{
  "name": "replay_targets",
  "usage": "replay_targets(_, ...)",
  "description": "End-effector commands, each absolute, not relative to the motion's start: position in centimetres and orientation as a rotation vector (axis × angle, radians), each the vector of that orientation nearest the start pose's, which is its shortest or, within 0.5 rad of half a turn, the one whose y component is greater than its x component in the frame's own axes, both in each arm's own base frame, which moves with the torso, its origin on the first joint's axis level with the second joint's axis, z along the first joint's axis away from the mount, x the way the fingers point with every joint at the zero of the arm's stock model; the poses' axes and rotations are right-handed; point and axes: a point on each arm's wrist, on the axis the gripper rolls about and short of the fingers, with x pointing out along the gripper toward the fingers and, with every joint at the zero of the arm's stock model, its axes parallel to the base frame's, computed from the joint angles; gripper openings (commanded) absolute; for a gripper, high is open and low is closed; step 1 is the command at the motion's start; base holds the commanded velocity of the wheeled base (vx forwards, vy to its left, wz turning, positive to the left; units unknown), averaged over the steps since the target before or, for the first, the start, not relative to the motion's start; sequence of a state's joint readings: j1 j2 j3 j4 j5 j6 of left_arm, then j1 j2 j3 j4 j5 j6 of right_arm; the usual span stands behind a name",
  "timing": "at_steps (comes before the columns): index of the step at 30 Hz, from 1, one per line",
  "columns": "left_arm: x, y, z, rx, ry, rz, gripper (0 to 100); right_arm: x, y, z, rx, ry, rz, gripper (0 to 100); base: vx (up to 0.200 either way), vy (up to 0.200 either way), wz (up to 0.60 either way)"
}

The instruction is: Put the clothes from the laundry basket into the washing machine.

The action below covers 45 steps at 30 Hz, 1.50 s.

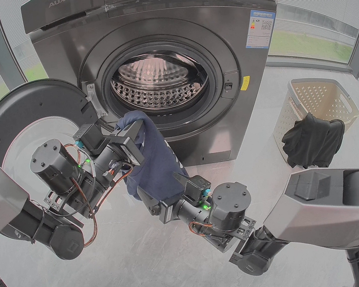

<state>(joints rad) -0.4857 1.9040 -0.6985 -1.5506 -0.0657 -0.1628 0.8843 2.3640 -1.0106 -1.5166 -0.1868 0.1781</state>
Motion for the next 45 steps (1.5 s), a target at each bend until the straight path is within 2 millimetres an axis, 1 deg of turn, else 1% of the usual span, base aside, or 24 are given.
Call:
replay_targets(1, 29.0, -15.4, 18.4, -0.233, -0.305, -0.561, 0, 28.5, 33.9, 4.6, 0.235, -0.056, 0.701, 100, 0.0, 0.0, 0.0)
replay_targets(3, 29.0, -15.4, 18.4, -0.235, -0.305, -0.561, 0, 29.1, 34.5, 4.2, 0.237, -0.066, 0.699, 100, 0.0, 0.0, 0.0)
replay_targets(6, 29.0, -15.4, 18.4, -0.235, -0.305, -0.561, 0, 29.3, 35.1, 4.0, 0.235, -0.065, 0.705, 100, 0.0, 0.0, 0.0)
replay_targets(12, 29.1, -15.5, 18.1, -0.233, -0.295, -0.562, 0, 29.5, 36.1, 4.3, 0.234, -0.067, 0.719, 100, 0.0, 0.0, 0.0)
replay_targets(14, 29.1, -15.7, 17.7, -0.231, -0.284, -0.564, 0, 30.1, 36.8, 4.3, 0.236, -0.073, 0.719, 100, 0.0, 0.0, 0.0)
replay_targets(15, 29.1, -15.7, 17.7, -0.231, -0.284, -0.564, 0, 30.1, 36.8, 4.3, 0.236, -0.073, 0.719, 100, 0.0, 0.0, 0.0)
replay_targets(18, 29.1, -15.9, 17.5, -0.231, -0.274, -0.571, 0, 31.4, 37.3, 3.6, 0.233, -0.074, 0.706, 100, 0.0, 0.0, 0.0)
replay_targets(21, 29.0, -16.0, 17.7, -0.232, -0.28, -0.575, 0, 32.2, 37.9, 2.6, 0.23, -0.071, 0.702, 100, 0.0, 0.0, 0.0)
replay_targets(25, 28.9, -15.9, 17.8, -0.233, -0.285, -0.575, 0, 33.9, 38.1, 1.8, 0.231, -0.09, 0.678, 100, 0.0, 0.0, 0.0)
replay_targets(27, 28.9, -15.9, 17.8, -0.233, -0.285, -0.575, 0, 33.9, 38.1, 1.8, 0.231, -0.09, 0.678, 100, 0.0, 0.0, 0.0)
replay_targets(28, 28.9, -15.9, 17.8, -0.233, -0.285, -0.575, 0, 35.5, 38.0, 1.6, 0.221, -0.13, 0.653, 100, 0.0, 0.0, 0.0)
replay_targets(29, 28.9, -16.0, 17.8, -0.233, -0.283, -0.576, 0, 35.9, 38.0, 1.8, 0.228, -0.144, 0.645, 100, 0.0, 0.0, 0.0)
replay_targets(33, 28.9, -16.1, 17.7, -0.233, -0.28, -0.579, 0, 36.8, 38.0, 2.2, 0.237, -0.162, 0.626, 100, 0.0, 0.0, 0.0)
replay_targets(35, 28.9, -16.1, 17.6, -0.233, -0.277, -0.581, 0, 36.8, 38.0, 2.4, 0.242, -0.17, 0.624, 100, 0.0, 0.0, 0.0)
replay_targets(36, 28.9, -16.1, 17.6, -0.231, -0.277, -0.579, 0, 36.8, 38.0, 2.5, 0.243, -0.172, 0.621, 0, 0.0, 0.0, 0.0)
replay_targets(42, 28.9, -16.1, 17.5, -0.23, -0.276, -0.577, 0, 36.9, 38.0, 2.8, 0.251, -0.185, 0.614, 0, 0.0, 0.0, 0.0)
replay_targets(45, 29.1, -15.7, 17.5, -0.23, -0.275, -0.565, 0, 36.5, 37.9, 3.0, 0.247, -0.181, 0.618, 0, 0.0, 0.0, 0.0)
